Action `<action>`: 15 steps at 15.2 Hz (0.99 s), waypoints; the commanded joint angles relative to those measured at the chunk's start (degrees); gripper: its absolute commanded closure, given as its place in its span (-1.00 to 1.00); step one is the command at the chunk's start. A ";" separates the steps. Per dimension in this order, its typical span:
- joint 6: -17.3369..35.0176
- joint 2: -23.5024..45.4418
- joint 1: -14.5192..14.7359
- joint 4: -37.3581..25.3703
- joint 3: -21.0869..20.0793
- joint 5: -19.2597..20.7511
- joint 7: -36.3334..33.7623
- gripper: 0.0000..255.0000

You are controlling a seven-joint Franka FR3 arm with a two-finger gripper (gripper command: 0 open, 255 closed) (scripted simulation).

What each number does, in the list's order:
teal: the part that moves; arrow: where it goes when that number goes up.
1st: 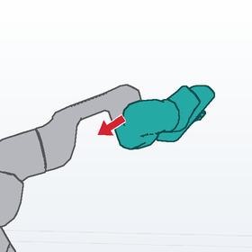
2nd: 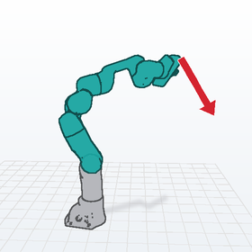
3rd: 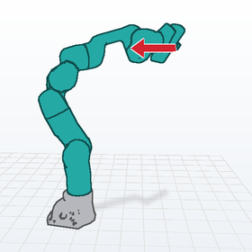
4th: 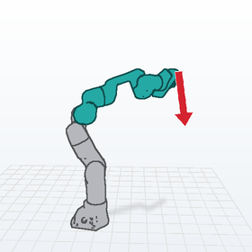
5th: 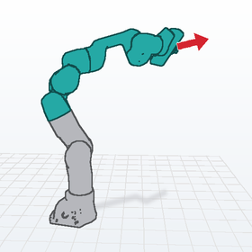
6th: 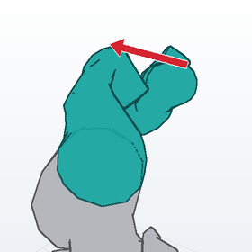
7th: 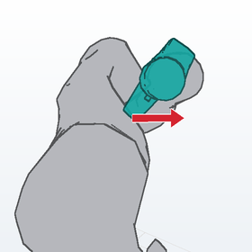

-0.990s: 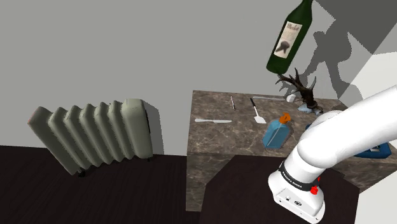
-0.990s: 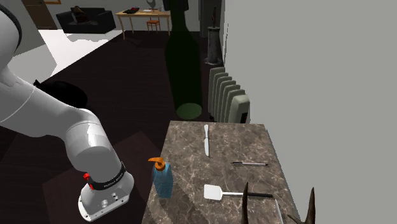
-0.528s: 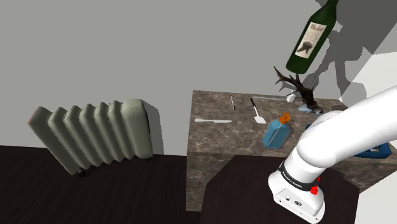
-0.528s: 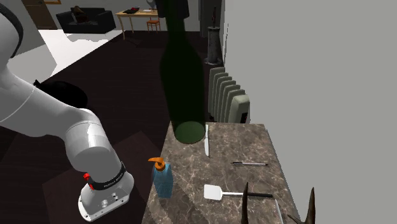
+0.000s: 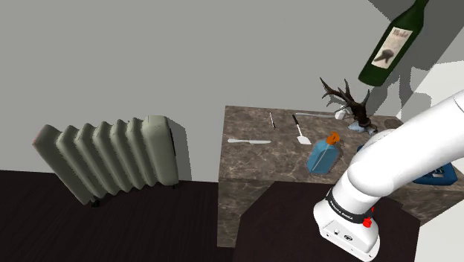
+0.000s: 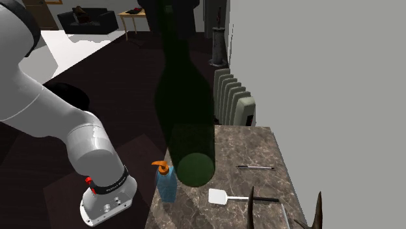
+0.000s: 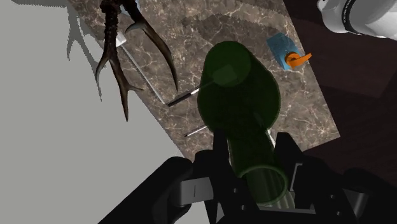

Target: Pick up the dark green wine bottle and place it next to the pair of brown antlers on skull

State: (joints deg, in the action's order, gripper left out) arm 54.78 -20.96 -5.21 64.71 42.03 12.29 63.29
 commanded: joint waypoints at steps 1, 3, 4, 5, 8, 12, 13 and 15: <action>1.11 -1.24 -0.34 1.89 0.49 0.92 1.24 1.00; 3.06 -3.70 -1.19 6.09 -1.43 1.93 -0.01 1.00; 3.98 -4.81 -1.57 8.06 -2.19 2.35 -0.55 1.00; 4.87 -5.86 -1.94 9.94 -2.86 2.71 -1.04 1.00; 7.42 -8.71 -2.91 15.21 -4.42 3.63 -2.28 1.00; 10.58 -11.99 -4.03 21.53 -5.77 4.61 -3.57 1.00; 11.34 -12.73 -4.28 23.02 -6.02 4.82 -3.84 1.00; 12.82 -14.15 -4.77 25.88 -6.43 5.23 -4.35 1.00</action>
State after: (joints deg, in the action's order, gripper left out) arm 66.74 -34.18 -9.66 88.86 35.89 17.24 59.23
